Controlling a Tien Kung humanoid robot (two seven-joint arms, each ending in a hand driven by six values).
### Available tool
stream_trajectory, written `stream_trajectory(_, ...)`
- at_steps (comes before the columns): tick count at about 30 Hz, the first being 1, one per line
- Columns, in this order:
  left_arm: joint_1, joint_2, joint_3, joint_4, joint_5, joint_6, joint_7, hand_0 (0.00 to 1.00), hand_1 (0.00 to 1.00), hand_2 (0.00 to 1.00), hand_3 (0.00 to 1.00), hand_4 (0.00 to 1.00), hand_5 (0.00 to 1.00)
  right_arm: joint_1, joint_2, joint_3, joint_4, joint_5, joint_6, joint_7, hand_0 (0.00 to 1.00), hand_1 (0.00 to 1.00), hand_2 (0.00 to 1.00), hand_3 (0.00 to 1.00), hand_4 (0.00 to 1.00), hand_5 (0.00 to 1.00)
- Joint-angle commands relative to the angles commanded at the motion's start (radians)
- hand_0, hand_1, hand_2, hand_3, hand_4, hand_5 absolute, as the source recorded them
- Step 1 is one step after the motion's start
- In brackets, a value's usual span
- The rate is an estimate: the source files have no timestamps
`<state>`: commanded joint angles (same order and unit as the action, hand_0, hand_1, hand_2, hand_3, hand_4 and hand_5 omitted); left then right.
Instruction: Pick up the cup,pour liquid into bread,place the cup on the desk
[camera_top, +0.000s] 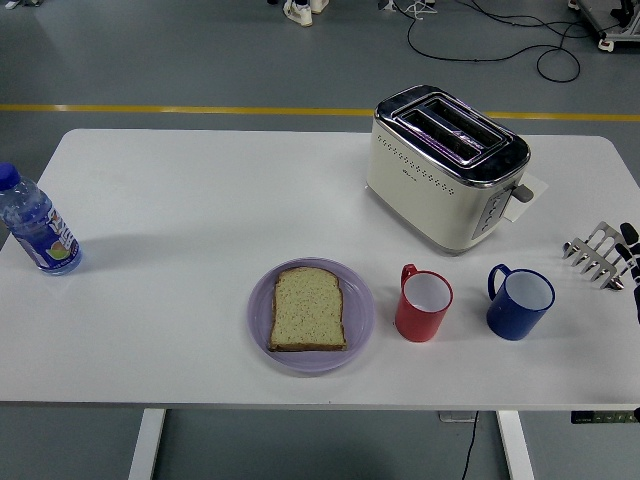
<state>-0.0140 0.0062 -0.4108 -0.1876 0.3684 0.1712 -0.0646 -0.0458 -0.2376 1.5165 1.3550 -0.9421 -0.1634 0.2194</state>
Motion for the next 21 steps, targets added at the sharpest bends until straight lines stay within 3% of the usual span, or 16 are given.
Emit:
stream_trajectory(8,0.003,-0.001,0.008,0.0,-0.005,0.0,0.002,0.645,0.642,0.634,0.53,0.296,0.765,-0.06,-0.011,-0.042,-0.001,-0.234,-0.036,0.043,0.958,0.89,0.987,0.998,0.998,0.207)
stream_trajectory(14,0.009,-0.001,0.026,0.002,-0.012,0.0,0.004,0.645,0.643,0.632,0.53,0.295,0.769,-0.104,-0.008,-0.097,-0.018,-0.261,-0.095,0.103,0.96,0.906,0.99,0.998,0.998,0.151)
stream_trajectory(21,0.014,-0.002,0.043,0.003,-0.019,-0.001,0.006,0.645,0.642,0.632,0.53,0.295,0.771,-0.097,0.018,-0.124,-0.075,-0.252,-0.131,0.146,0.958,0.901,0.989,0.998,0.998,0.112)
